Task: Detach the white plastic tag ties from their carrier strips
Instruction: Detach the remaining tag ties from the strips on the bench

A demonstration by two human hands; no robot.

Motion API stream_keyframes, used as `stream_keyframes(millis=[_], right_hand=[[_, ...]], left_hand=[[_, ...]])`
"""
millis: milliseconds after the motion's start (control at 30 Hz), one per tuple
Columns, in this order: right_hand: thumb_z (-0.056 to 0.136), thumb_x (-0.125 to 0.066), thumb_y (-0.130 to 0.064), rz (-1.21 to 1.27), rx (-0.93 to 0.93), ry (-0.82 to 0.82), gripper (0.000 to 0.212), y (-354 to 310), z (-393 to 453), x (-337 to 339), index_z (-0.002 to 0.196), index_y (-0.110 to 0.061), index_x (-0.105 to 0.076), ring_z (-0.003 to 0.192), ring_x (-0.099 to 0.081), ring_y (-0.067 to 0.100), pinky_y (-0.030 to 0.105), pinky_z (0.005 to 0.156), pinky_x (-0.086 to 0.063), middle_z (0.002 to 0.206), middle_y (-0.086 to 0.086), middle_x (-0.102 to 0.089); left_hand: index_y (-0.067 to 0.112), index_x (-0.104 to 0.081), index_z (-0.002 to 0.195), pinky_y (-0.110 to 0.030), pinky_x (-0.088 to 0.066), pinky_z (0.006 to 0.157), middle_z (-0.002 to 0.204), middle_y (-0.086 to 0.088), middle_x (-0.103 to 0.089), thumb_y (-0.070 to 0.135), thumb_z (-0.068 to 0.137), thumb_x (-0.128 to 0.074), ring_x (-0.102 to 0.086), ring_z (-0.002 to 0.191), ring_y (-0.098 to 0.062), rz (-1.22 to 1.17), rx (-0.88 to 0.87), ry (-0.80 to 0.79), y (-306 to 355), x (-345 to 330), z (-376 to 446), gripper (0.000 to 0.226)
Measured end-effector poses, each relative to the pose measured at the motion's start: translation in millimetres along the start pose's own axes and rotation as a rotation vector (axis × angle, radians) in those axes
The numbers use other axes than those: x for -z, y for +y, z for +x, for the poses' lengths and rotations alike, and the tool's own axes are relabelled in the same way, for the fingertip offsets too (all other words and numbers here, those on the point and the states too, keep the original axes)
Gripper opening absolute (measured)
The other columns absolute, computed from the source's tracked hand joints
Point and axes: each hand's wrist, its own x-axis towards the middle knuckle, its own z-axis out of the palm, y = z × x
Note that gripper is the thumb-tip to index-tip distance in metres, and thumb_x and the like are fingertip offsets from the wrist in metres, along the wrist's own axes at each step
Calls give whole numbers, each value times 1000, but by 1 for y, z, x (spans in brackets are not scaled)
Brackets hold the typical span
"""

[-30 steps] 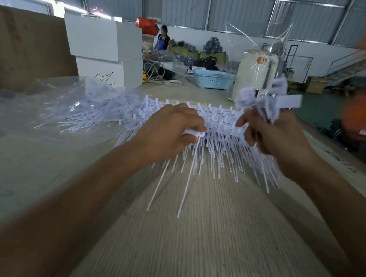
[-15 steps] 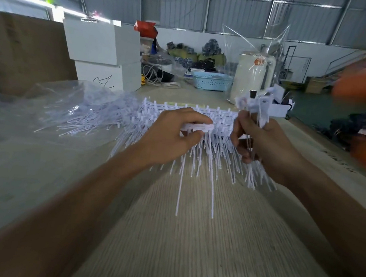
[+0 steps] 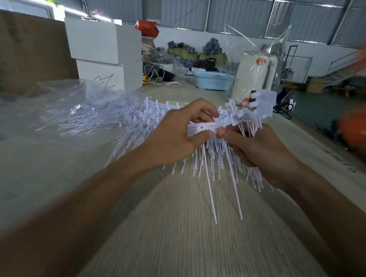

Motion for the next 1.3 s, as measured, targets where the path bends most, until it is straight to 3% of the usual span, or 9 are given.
stream_keyframes(millis=[200,267,333,500,700,833,967,1133,1300], right_hand=[[90,-73,-24,-47,81,18,15,6,2,1,76,-25,-67,39,-41,1,15,40,-31,50,-11,-54],[92,-71,-20,-59,154,-9,4,6,0,-1,93,-17,-72,41,-49,-1,7,42,-34,59,-6,-65],[95,-68,-21,-75,180,-2,10,8,-1,-2,93,-12,-72,41,-45,2,10,42,-34,66,6,-69],[98,-62,-18,-39,187,105,19,6,0,2,91,-2,-68,46,-40,12,16,45,-35,64,10,-66],[101,-58,-25,43,96,53,13,1,-2,1,90,-18,-59,50,-29,24,29,48,-23,55,1,-60],[101,-58,-20,6,170,28,23,-2,-6,2,80,-12,-59,43,-34,14,23,44,-29,51,-5,-55],[100,-61,-20,-221,344,64,25,-6,-9,2,78,-7,-63,53,-54,1,9,58,-40,59,-11,-59],[101,-57,-16,-433,505,61,25,-7,-4,7,79,-8,-64,70,-60,17,36,72,-48,72,3,-62],[95,-52,0,-454,594,32,18,3,0,11,103,11,-63,81,-60,38,40,84,-55,90,27,-66]], left_hand=[[15,-59,117,-48,-55,90,103,4,-74,7,90,-70,-70,101,-13,-172,84,-47,3,3,-1,30],[15,-59,116,-49,-56,90,101,4,-75,9,90,-70,-71,98,-16,-221,110,-42,4,4,-1,29],[13,-59,117,-50,-56,92,100,1,-76,9,91,-70,-72,99,-19,-264,132,-35,4,3,0,29],[10,-62,118,-40,-62,80,92,-11,-76,2,95,-63,-74,87,-24,-360,290,1,3,1,3,24],[0,-67,107,-30,-58,60,78,-19,-73,-2,95,-59,-68,65,-24,-514,380,35,6,-1,4,14],[1,-71,91,-28,-49,52,68,-15,-68,-4,92,-60,-60,54,-21,-587,378,69,7,0,5,13],[2,-71,83,-24,-42,47,60,-13,-65,-5,90,-59,-53,47,-19,-639,439,90,7,2,6,16],[3,-69,75,-20,-37,43,52,-8,-60,-4,89,-58,-48,42,-17,-682,500,40,10,6,7,19],[13,-73,60,-18,-35,42,50,-7,-56,-4,90,-58,-46,42,-13,-650,558,-67,11,9,6,38]])
